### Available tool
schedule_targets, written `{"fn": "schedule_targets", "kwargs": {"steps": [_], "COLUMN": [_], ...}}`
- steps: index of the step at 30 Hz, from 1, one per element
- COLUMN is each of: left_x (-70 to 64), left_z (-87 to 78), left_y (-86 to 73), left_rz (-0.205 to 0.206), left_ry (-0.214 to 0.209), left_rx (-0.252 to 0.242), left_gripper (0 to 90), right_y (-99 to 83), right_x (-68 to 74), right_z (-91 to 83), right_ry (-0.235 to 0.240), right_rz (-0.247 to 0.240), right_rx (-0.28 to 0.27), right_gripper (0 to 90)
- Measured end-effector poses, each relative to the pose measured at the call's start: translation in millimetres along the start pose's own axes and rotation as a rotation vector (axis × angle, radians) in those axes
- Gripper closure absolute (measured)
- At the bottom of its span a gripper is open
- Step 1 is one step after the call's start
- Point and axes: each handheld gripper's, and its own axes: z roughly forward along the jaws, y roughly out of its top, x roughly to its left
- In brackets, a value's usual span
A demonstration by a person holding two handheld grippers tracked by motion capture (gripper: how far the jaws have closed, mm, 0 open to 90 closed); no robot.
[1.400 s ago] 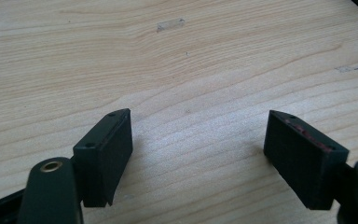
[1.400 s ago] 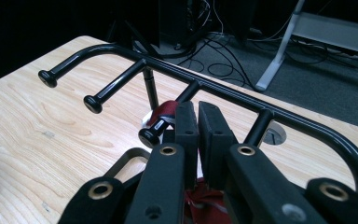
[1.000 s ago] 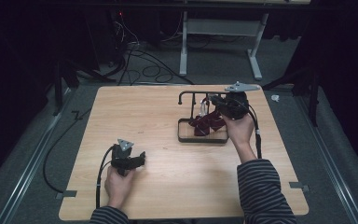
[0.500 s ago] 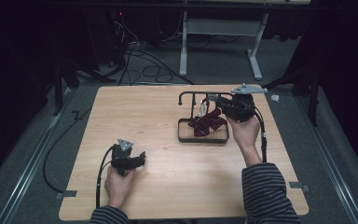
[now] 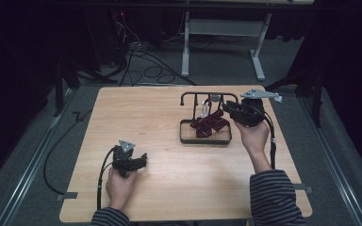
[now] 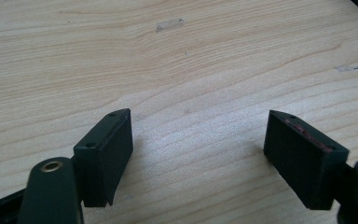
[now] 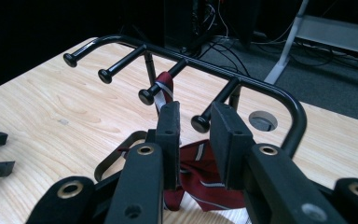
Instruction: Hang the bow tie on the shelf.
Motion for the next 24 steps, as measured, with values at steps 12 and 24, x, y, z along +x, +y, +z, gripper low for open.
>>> {"fn": "schedule_targets", "kwargs": {"steps": [12, 24], "left_x": [0.0, 0.0], "left_z": [0.1, 0.0], "left_y": [0.0, 0.0], "left_rz": [0.001, 0.002], "left_ry": [0.0, 0.001], "left_rx": [-0.001, -0.001], "left_gripper": [24.2, 24.3], "right_y": [-14.2, -23.9], "right_x": [-8.0, -13.8], "right_z": [-17.8, -29.1], "right_ry": [0.01, 0.012], "right_rz": [0.027, 0.049], "right_rx": [-0.01, -0.028], "right_gripper": [72.5, 71.7]}}
